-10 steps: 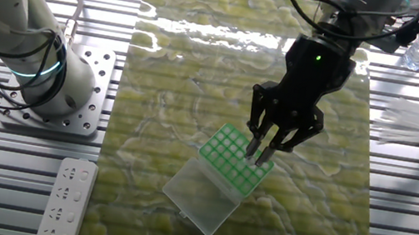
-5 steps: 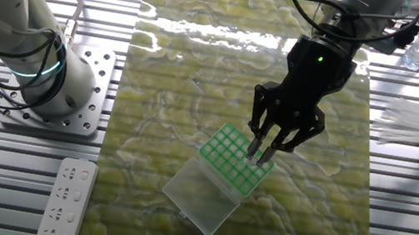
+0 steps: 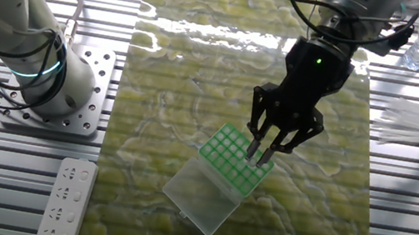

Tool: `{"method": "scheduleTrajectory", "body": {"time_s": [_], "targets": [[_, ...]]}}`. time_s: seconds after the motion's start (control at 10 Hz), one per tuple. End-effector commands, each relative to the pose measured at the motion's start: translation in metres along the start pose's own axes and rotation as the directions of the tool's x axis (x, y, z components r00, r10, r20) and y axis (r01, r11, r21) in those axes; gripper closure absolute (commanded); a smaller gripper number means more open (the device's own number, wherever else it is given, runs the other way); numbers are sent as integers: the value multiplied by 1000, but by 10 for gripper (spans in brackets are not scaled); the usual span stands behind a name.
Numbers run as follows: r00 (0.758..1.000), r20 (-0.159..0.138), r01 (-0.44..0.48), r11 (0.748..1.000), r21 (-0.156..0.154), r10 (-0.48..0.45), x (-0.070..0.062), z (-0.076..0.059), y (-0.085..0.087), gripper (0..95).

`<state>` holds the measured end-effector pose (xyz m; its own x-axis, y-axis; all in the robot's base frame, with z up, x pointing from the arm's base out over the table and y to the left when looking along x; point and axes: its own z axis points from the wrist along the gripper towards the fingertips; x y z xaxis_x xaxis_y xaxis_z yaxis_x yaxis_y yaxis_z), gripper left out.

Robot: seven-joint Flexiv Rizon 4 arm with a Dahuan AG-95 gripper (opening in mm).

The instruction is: Insert a large pipette tip into the holder for large pipette tips

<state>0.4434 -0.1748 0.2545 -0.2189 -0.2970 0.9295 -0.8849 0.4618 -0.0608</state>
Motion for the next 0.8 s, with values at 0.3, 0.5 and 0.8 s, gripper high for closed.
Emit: {"method": "scheduleTrajectory", "body": {"time_s": [0.3,0.5,0.8], "targets": [[1000,-8,7,1000,7,-7,-25,39,4,950],[1000,-9,4,1000,11,-4,-25,39,4,950],[1000,-11,3,1000,16,-3,-27,40,3,950]]}}
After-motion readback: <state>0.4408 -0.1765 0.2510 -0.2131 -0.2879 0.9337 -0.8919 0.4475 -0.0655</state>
